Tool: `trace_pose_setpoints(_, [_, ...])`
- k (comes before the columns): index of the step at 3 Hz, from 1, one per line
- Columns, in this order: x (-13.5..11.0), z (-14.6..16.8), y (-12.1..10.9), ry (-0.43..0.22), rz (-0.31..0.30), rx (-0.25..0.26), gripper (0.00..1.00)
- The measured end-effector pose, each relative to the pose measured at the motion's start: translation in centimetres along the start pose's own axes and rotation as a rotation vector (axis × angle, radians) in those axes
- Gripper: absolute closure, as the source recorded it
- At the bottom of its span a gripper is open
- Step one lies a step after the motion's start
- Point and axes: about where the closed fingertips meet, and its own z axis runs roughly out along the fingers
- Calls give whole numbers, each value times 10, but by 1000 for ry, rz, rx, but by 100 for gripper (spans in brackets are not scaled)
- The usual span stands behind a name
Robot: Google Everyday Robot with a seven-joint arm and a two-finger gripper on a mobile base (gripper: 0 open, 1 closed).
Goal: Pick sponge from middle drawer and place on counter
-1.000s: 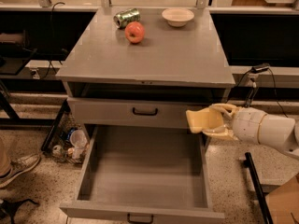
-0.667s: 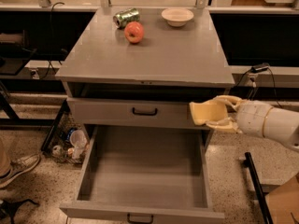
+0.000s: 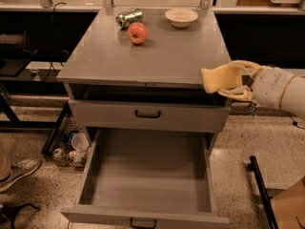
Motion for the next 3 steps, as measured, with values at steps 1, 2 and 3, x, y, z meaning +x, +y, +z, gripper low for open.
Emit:
trace_pose_setpoints(1, [-6,24,-37,7,-12,28,100])
trace_pose_setpoints(2, [-7,68,-61,3,33,15,100])
trace_pose_setpoints(3, [-6,113,-79,-2,75,-7,100])
